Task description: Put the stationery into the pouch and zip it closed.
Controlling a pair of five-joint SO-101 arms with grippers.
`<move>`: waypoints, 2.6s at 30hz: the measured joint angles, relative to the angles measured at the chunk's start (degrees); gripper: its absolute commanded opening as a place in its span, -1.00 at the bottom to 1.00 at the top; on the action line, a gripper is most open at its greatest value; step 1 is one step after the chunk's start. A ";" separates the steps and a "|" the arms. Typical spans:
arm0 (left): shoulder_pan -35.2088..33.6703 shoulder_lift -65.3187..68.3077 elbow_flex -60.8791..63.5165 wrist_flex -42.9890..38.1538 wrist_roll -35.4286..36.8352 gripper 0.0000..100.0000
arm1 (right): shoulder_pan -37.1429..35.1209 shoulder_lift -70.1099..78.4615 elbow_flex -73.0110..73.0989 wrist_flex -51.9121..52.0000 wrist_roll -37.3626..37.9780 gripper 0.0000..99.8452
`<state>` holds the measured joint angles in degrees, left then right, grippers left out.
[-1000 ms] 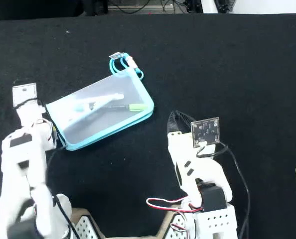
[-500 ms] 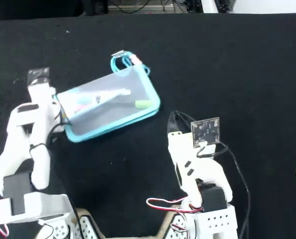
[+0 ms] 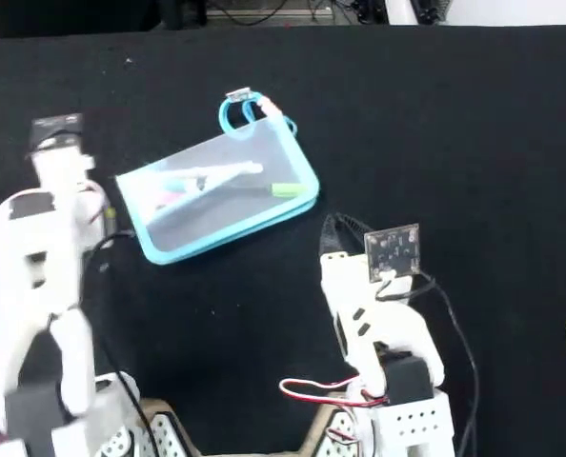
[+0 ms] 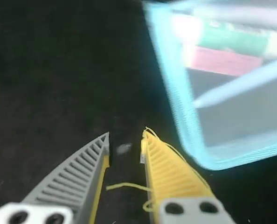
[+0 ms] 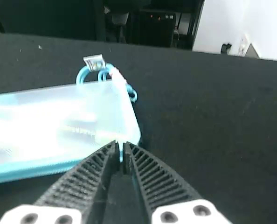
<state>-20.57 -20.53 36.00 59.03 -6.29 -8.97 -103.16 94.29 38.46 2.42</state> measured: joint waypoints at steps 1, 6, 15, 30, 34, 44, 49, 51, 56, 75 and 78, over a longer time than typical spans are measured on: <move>-1.32 -2.81 1.41 0.53 0.00 -0.77 | 0.00 0.00 0.00 0.00 0.00 -0.98; -5.01 -17.58 13.01 1.23 0.00 -0.77 | 0.00 0.00 0.00 0.00 0.00 -0.98; -5.63 -41.05 31.30 1.23 -1.49 -0.94 | 1.93 0.00 0.00 0.97 5.63 -0.98; -4.84 -66.55 45.71 1.23 -2.55 -0.94 | 5.45 0.00 2.37 15.38 3.25 -0.97; -2.02 -72.09 50.11 1.23 -2.64 -0.93 | 5.45 0.00 2.37 20.31 3.25 -0.97; -0.09 -83.16 59.78 1.23 -2.64 -0.94 | 5.63 0.00 2.37 34.37 3.25 -0.98; -0.09 -83.16 59.87 5.98 -2.64 -0.94 | 5.63 0.00 2.37 36.04 3.16 -0.98; -0.09 -83.16 59.87 9.23 -2.64 -0.94 | 5.63 0.00 2.37 36.04 3.16 -0.98; -0.09 -83.16 59.87 13.19 -2.64 -0.94 | 5.63 0.00 2.37 36.04 3.16 -0.98; -0.09 -83.16 59.87 13.45 -2.55 -0.94 | 5.63 0.00 2.46 36.04 3.16 -0.98; 0.97 -83.16 59.87 13.45 -2.55 -0.94 | 5.63 0.00 2.46 36.04 3.16 -0.98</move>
<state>-19.60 -103.69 95.87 72.48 -8.84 -3.34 -103.16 96.75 74.51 5.58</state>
